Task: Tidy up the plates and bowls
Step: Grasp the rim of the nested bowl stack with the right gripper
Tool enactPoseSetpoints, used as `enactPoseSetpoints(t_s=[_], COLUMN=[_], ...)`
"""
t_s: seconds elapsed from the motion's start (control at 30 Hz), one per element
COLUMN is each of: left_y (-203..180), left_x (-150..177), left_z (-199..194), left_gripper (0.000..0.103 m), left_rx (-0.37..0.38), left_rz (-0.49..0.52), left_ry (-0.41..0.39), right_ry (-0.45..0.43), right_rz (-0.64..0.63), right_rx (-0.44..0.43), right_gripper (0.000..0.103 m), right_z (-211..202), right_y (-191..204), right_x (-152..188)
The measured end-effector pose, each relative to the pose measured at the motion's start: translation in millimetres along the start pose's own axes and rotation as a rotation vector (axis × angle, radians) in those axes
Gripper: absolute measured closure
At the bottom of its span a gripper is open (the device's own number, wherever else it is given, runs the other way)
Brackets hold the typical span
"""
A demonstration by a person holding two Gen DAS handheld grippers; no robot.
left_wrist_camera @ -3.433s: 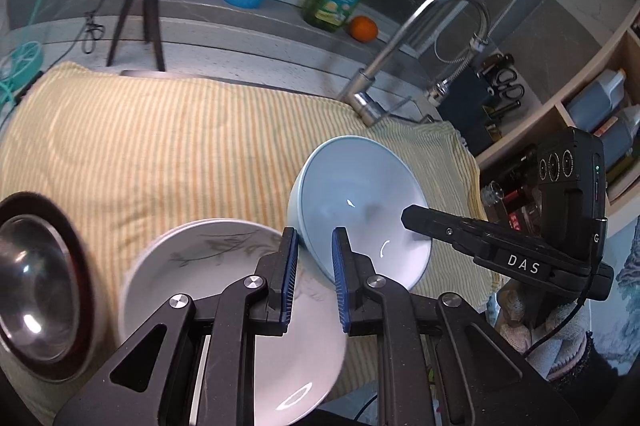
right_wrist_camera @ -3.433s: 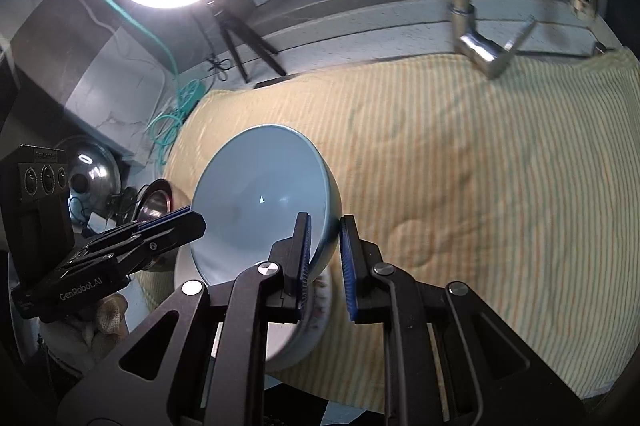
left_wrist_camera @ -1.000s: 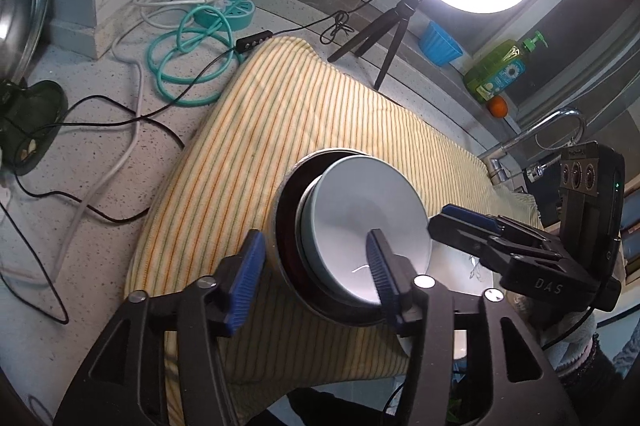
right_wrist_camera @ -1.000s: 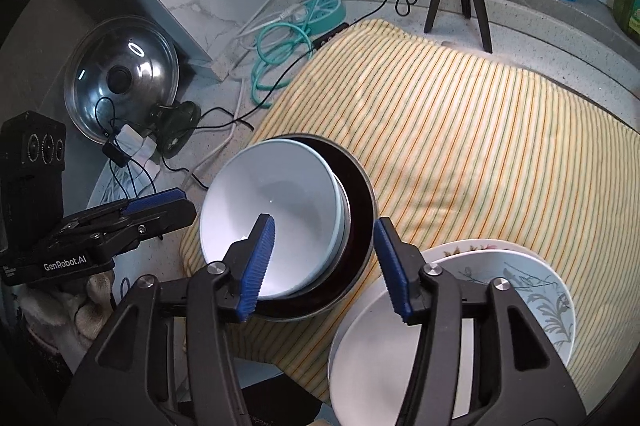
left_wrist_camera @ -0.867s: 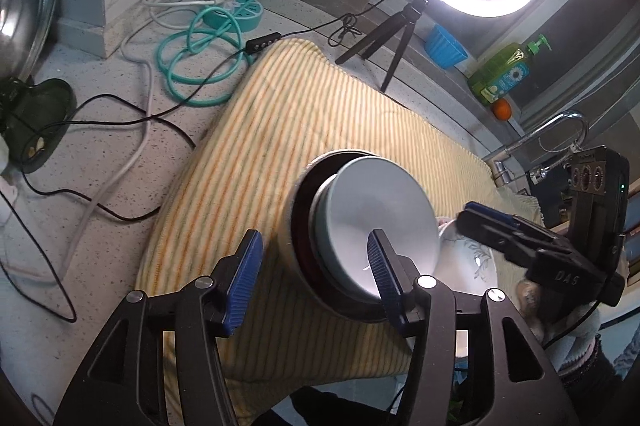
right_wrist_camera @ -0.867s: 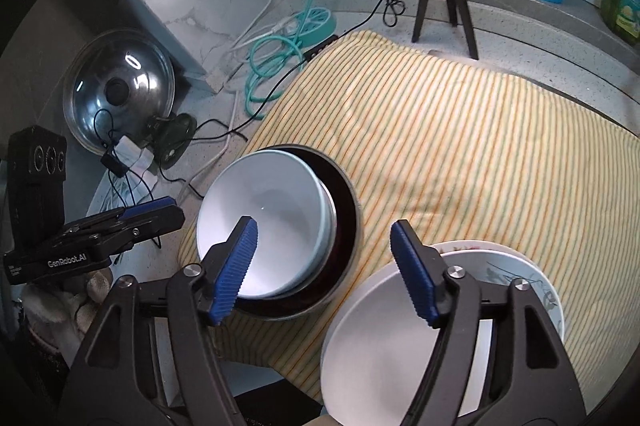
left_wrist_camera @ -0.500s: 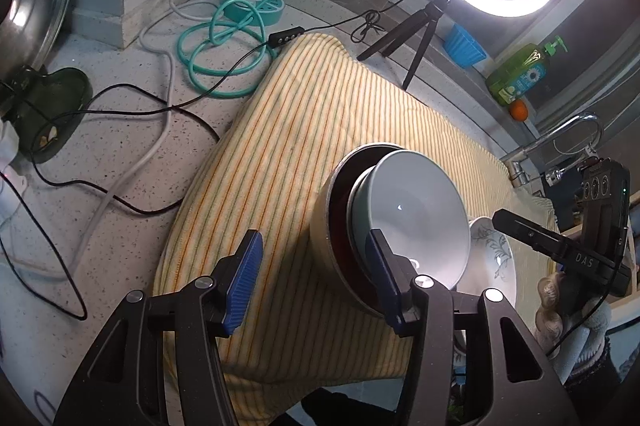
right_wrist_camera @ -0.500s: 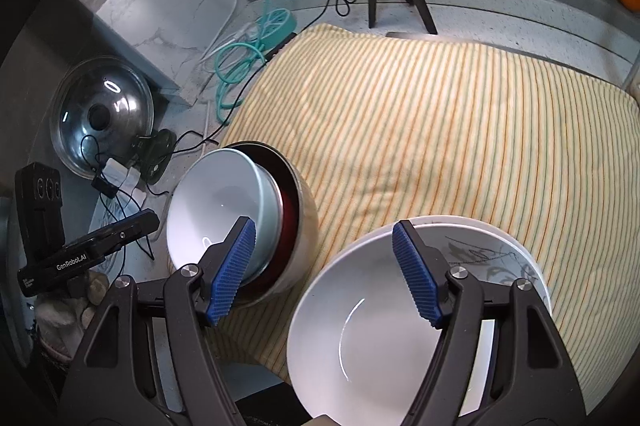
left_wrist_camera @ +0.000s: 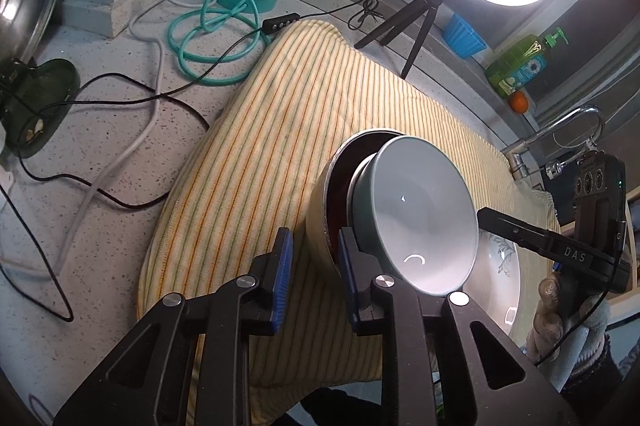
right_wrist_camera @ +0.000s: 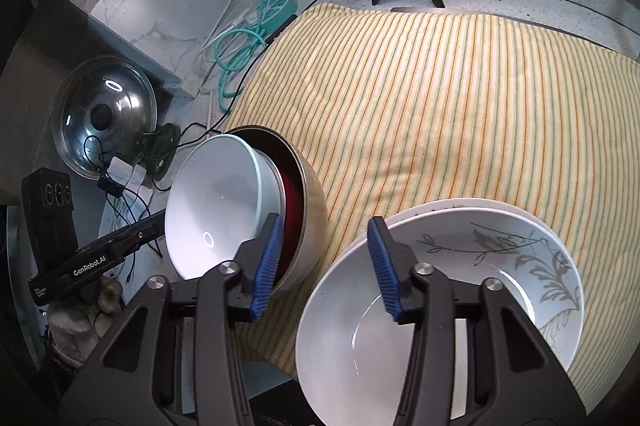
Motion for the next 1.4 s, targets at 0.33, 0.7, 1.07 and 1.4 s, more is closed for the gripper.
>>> enactPoseSetpoints(t_s=[0.33,0.7,1.07,1.4], left_y=[2,0,-4,-21], left_x=[-2,-4,-6,-11], left_z=[8,16,16,-1], left_gripper=[0.087,0.093,0.094,0.094], left_rx=[0.023,0.033,0.014,0.023], left_rz=[-0.01,0.008,0.036,0.075], left_ry=[0.018,0.038,0.039,0.011], right_ry=[0.023,0.058,0.04,-0.015], right_rz=[0.0,-0.029,-0.052,-0.041], right_rx=[-0.016,-0.013,0.014,-0.003], right_gripper=[0.074,0.09,0.09,0.09], right_z=[8,21,18,-13], right_y=[5,14,19,20], right_x=[-2,0,0,-3])
Point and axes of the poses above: each gripper's, at about its wrist camera, not at the fingertips, and z roughly the way its jaws point, y to its left, x to its underside, the point moved 2 cm from there along z, roughly the way its jaws point, and after that the axes turned 8 degrees about x, right-handed, at the moved point
